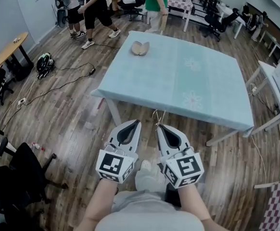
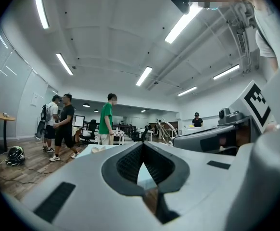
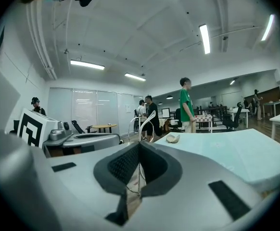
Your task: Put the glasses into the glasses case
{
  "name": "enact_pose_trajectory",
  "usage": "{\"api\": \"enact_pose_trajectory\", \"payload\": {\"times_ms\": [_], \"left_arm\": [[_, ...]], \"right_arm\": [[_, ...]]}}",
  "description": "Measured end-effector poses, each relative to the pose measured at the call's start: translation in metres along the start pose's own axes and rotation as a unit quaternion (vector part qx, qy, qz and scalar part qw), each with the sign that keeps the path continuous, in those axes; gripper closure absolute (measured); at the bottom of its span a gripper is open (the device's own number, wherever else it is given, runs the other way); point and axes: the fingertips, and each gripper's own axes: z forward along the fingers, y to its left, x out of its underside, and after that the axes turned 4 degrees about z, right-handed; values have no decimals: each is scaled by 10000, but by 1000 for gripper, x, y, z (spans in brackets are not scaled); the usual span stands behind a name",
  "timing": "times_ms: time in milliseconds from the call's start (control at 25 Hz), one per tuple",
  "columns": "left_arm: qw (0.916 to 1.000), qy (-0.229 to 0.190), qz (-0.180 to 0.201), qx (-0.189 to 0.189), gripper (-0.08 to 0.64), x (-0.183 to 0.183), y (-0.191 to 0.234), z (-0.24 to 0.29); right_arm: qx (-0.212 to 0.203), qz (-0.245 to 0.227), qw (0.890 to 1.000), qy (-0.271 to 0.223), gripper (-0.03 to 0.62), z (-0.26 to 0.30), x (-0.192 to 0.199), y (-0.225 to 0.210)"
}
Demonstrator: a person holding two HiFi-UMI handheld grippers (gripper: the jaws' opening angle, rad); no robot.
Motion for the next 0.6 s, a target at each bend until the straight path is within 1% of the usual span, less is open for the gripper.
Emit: {"api": "enact_pose_trajectory", "payload": {"times_ms": [200, 400, 600], "left_arm": [[9999, -15, 27, -132, 551, -1, 24, 40], [9997, 32, 17, -230, 551, 1, 42, 82], [9994, 73, 96, -311, 551, 2, 56, 111]], "right_arm": [[-165, -123, 9998, -6, 584, 39, -15, -23], [-276, -120, 9995, 72, 584, 69, -22, -54], [-390, -115, 9991, 87, 584, 95, -28, -75]]}}
